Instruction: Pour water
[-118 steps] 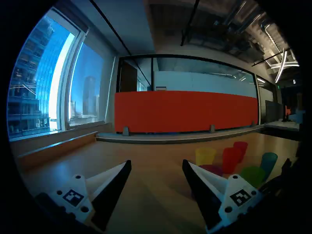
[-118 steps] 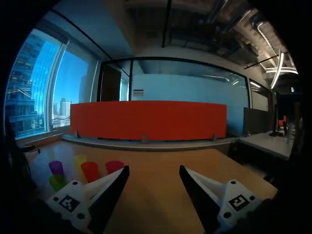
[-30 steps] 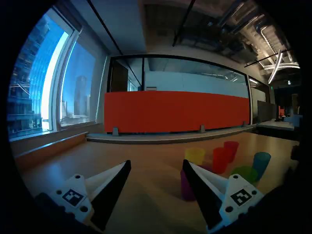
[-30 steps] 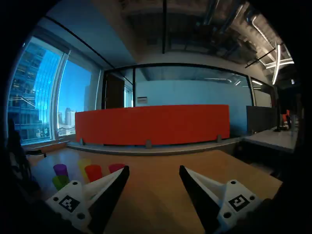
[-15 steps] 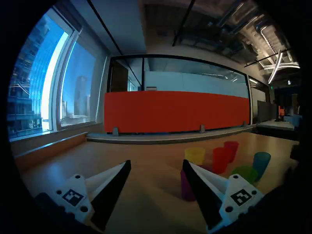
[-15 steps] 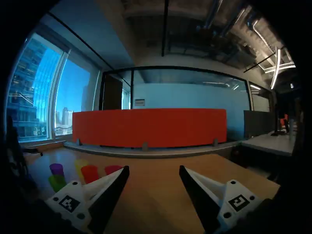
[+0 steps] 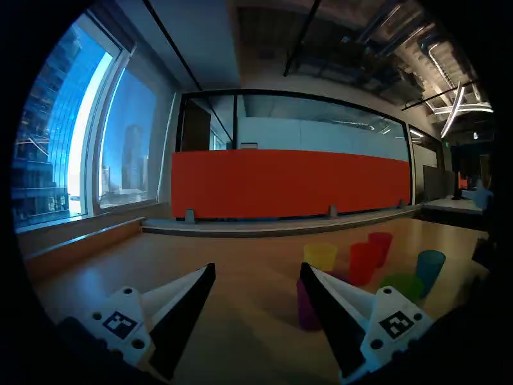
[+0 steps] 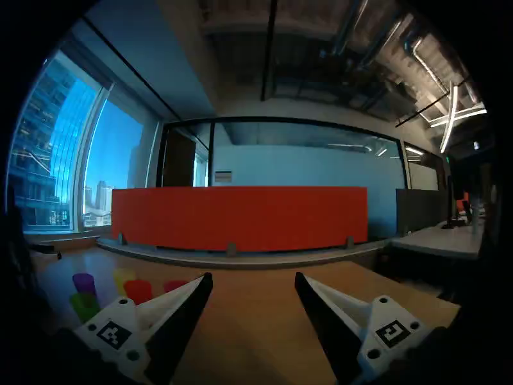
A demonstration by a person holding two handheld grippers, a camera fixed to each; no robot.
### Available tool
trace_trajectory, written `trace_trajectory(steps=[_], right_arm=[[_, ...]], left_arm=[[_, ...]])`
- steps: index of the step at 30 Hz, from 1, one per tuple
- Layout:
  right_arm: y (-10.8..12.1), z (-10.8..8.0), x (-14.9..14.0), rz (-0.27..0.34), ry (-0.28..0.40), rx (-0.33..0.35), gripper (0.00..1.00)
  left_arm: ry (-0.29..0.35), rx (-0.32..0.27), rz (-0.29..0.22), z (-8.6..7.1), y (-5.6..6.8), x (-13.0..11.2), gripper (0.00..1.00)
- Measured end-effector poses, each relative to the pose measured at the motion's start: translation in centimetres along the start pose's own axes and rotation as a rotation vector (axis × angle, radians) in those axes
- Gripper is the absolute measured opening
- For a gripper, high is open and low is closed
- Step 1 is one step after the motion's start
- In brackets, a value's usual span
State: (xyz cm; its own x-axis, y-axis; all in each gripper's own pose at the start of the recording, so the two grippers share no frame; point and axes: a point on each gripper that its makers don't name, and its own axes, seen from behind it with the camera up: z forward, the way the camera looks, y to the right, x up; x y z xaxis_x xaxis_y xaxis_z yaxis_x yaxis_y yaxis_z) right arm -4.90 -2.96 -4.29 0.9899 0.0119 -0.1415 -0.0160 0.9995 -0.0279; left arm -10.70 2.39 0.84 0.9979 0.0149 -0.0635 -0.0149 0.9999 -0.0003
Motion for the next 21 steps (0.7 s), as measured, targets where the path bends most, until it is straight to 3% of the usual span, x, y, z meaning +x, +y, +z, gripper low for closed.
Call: trace_trajectory(steps=[11, 21], right_arm=[[-0.5, 2.1, -1.2, -0.01, 0.008, -0.007, 0.99], [0.3, 2.3, -5.2, 0.01, -0.06, -0.002, 0.99]], left_arm=[[0.0, 0.0, 0.0, -0.1, -0.1, 0.0, 0.98], [0.0, 0.0, 0.0, 0.0, -0.1, -0.1, 0.98]])
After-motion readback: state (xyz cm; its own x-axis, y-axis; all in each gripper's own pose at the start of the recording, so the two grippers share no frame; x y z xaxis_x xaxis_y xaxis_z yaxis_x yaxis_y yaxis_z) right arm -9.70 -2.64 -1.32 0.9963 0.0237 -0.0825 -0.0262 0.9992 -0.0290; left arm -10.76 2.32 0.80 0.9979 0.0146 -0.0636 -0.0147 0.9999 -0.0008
